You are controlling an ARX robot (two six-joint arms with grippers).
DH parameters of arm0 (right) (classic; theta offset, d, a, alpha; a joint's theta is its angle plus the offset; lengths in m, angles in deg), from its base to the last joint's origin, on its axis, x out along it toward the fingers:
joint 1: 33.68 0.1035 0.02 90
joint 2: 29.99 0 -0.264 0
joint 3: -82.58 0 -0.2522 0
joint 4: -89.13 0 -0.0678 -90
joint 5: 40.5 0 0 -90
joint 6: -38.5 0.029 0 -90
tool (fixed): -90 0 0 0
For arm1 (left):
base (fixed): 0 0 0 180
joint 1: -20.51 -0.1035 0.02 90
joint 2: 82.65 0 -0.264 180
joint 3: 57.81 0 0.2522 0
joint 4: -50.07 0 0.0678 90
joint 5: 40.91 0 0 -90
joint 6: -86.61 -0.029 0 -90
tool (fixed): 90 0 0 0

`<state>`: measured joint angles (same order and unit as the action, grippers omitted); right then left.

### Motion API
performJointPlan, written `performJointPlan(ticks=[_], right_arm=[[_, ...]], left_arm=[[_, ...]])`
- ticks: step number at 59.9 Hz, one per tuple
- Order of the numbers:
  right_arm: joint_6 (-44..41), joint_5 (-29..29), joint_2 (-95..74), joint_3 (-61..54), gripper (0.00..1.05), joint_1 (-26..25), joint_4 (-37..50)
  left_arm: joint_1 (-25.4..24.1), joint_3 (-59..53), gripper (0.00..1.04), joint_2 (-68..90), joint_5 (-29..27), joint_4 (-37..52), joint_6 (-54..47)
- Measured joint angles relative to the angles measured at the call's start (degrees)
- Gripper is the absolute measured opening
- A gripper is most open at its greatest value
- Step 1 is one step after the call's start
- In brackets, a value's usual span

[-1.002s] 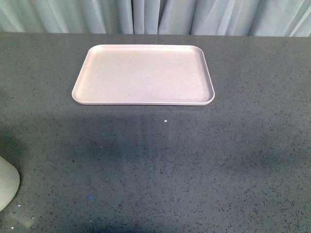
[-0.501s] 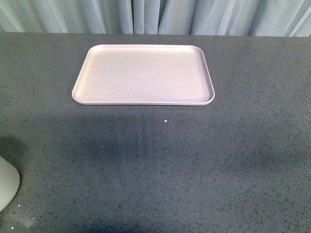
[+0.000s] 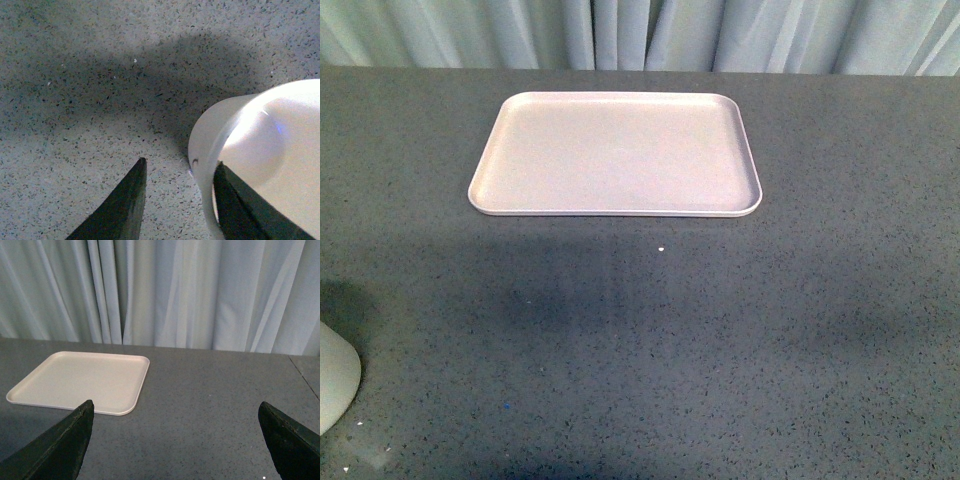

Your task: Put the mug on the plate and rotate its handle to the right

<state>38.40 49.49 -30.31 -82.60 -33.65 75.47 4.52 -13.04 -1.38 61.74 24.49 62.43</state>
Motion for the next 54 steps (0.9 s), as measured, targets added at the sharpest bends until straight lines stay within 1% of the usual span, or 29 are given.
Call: performJointPlan(ticks=[2, 3, 5, 6, 8, 12, 14, 19, 27, 32, 37, 43, 44, 51, 54], right_arm=[[0.0, 0.0, 0.0, 0.0, 0.96, 0.0, 0.0], [0.0, 0.0, 0.0, 0.0, 0.96, 0.0, 0.0], [0.0, 0.0, 0.0, 0.0, 0.96, 0.0, 0.0], [0.0, 0.0, 0.0, 0.0, 0.96, 0.0, 0.0], [0.0, 0.0, 0.0, 0.0, 0.96, 0.0, 0.0], [0.0, 0.0, 0.0, 0.0, 0.96, 0.0, 0.0], [0.0, 0.0, 0.0, 0.0, 0.96, 0.0, 0.0], [0.0, 0.0, 0.0, 0.0, 0.96, 0.0, 0.0], [0.0, 0.0, 0.0, 0.0, 0.96, 0.0, 0.0], [0.0, 0.0, 0.0, 0.0, 0.96, 0.0, 0.0], [0.0, 0.0, 0.0, 0.0, 0.96, 0.0, 0.0], [0.0, 0.0, 0.0, 0.0, 0.96, 0.0, 0.0], [0.0, 0.0, 0.0, 0.0, 0.96, 0.0, 0.0], [0.0, 0.0, 0.0, 0.0, 0.96, 0.0, 0.0], [0.0, 0.0, 0.0, 0.0, 0.96, 0.0, 0.0]], left_arm=[[0.1, 0.0, 0.31, -0.1, 0.0, -0.1, 0.0], [0.1, 0.0, 0.27, -0.2, 0.0, -0.2, 0.0], [0.2, 0.0, 0.24, -0.2, 0.0, -0.2, 0.0], [0.2, 0.0, 0.20, -0.3, 0.0, -0.3, 0.0], [0.2, 0.0, 0.17, -0.3, 0.0, -0.3, 0.0], [0.3, 0.0, 0.06, -0.5, -0.1, -0.8, 0.2], [0.3, 0.1, 0.03, -0.7, 0.0, -1.1, 0.2], [1.6, 0.6, 0.02, -2.1, -0.6, -3.6, 1.7], [6.3, 3.8, 0.02, -4.3, -0.6, -6.7, 4.9], [10.3, 7.2, 0.02, -4.5, -0.9, -7.4, 7.6], [15.0, 11.1, 0.02, -3.6, -2.3, -7.6, 11.0], [24.1, 20.2, 0.02, 2.0, -5.5, -7.4, 17.2], [26.3, 22.6, 0.02, 3.9, -6.3, -7.3, 18.8], [35.8, 34.8, 0.02, 13.9, -8.9, -8.2, 24.5], [38.8, 39.6, 0.02, 17.9, -9.8, -9.4, 26.2]])
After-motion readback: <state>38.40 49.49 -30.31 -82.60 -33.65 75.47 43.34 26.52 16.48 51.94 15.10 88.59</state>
